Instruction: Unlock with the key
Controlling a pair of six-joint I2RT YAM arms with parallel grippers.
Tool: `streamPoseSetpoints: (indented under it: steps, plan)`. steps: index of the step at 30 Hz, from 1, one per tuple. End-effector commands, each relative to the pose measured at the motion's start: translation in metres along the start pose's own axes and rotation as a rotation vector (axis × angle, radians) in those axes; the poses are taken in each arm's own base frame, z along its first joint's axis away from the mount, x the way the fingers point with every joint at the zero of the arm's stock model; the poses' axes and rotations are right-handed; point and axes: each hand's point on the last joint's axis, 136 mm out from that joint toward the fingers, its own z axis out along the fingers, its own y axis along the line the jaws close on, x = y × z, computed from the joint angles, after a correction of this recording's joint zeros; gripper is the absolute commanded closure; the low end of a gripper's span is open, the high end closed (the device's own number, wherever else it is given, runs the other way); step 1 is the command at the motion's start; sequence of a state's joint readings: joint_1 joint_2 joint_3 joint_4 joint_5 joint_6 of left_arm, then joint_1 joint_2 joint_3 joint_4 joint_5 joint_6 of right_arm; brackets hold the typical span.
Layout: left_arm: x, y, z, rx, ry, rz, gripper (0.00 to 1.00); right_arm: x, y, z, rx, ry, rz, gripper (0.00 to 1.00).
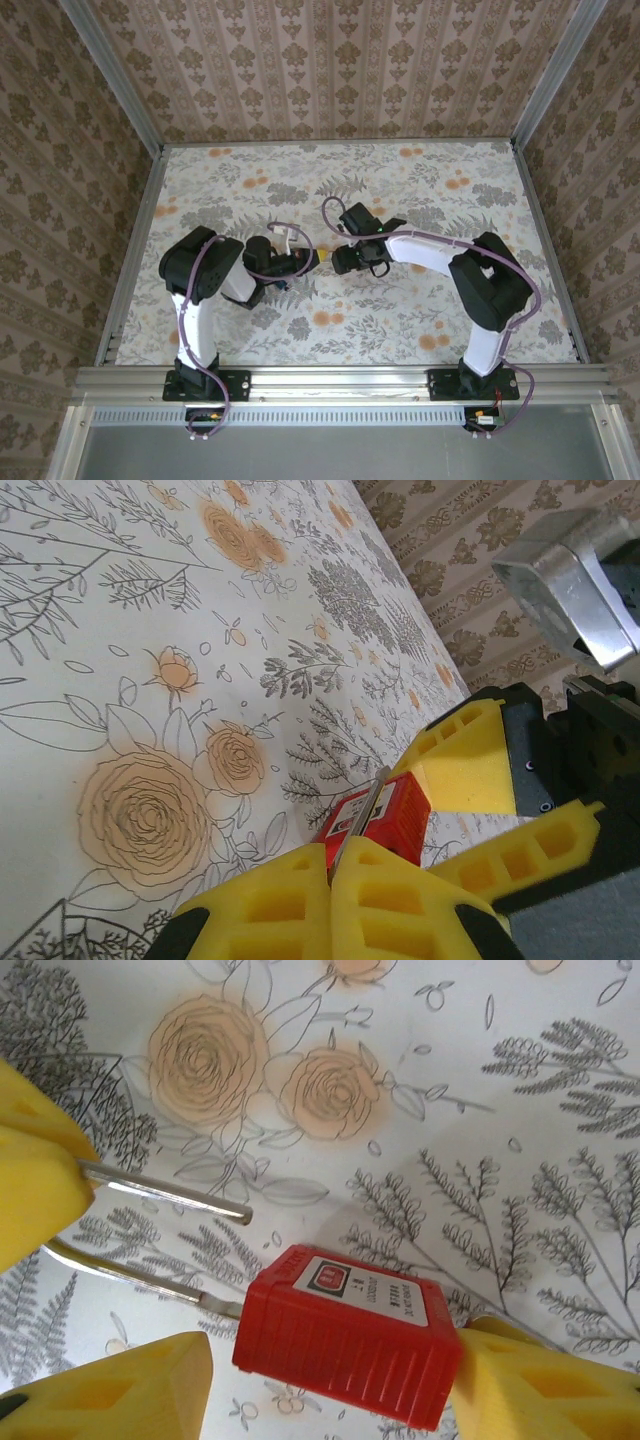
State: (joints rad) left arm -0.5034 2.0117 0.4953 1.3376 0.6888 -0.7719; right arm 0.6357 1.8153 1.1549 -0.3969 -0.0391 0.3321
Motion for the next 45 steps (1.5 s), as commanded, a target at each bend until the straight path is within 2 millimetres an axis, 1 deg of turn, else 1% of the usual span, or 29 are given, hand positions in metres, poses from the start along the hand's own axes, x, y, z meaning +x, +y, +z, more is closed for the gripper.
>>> streamPoseSetpoints:
  steps: [1, 6, 8, 11, 14, 16, 20, 22, 24, 27, 30, 33, 34, 38, 41, 45]
  plan:
    - [0.015, 0.011, 0.001, -0.024, 0.047, -0.036, 1.0, -0.002, -0.002, 0.007, 0.044, 0.016, -0.044, 0.39]
    - [0.016, 0.009, 0.001, -0.02, 0.05, -0.033, 1.0, -0.001, -0.006, 0.002, 0.064, 0.012, -0.052, 0.43]
    - [0.017, 0.005, 0.001, -0.014, 0.054, -0.028, 1.0, 0.001, -0.002, -0.001, 0.056, 0.03, -0.061, 0.45]
    - [0.02, -0.003, 0.002, -0.005, 0.057, -0.022, 1.0, 0.005, 0.002, -0.01, 0.055, 0.038, -0.072, 0.46]
    - [0.028, -0.011, 0.005, -0.003, 0.067, -0.019, 1.0, 0.012, 0.003, -0.021, 0.052, 0.046, -0.066, 0.46]
    - [0.035, -0.02, 0.009, 0.008, 0.081, -0.013, 1.0, 0.024, 0.0, -0.029, 0.058, 0.083, -0.057, 0.46]
    - [0.045, -0.027, 0.015, -0.014, 0.078, 0.0, 1.0, 0.045, 0.002, -0.047, 0.036, 0.145, -0.035, 0.47]
    - [0.052, -0.027, 0.018, -0.017, 0.091, 0.001, 1.0, 0.058, 0.0, -0.053, 0.036, 0.187, -0.03, 0.47]
    - [0.058, -0.027, 0.021, -0.022, 0.101, 0.009, 1.0, 0.067, -0.003, -0.054, 0.04, 0.238, -0.029, 0.47]
    - [0.068, -0.024, 0.027, -0.029, 0.122, 0.014, 1.0, 0.076, 0.0, -0.048, 0.009, 0.304, -0.019, 0.47]
    - [0.068, -0.023, 0.027, -0.035, 0.118, 0.026, 1.0, 0.073, 0.002, -0.042, -0.006, 0.331, -0.019, 0.47]
    - [0.069, -0.02, 0.027, -0.041, 0.119, 0.032, 0.99, 0.063, -0.001, -0.037, 0.005, 0.326, -0.016, 0.47]
    - [0.068, -0.019, 0.027, -0.04, 0.119, 0.021, 0.99, 0.059, 0.0, -0.04, 0.005, 0.327, -0.023, 0.47]
    - [0.065, -0.02, 0.025, -0.043, 0.11, 0.022, 0.99, 0.039, -0.005, -0.063, 0.008, 0.227, 0.007, 0.46]
    - [0.065, -0.019, 0.026, -0.034, 0.116, 0.02, 0.99, 0.027, -0.022, -0.073, 0.082, 0.167, 0.024, 0.44]
    - [0.059, -0.025, 0.025, -0.016, 0.108, 0.016, 1.0, 0.032, -0.041, -0.072, 0.103, 0.143, 0.113, 0.42]
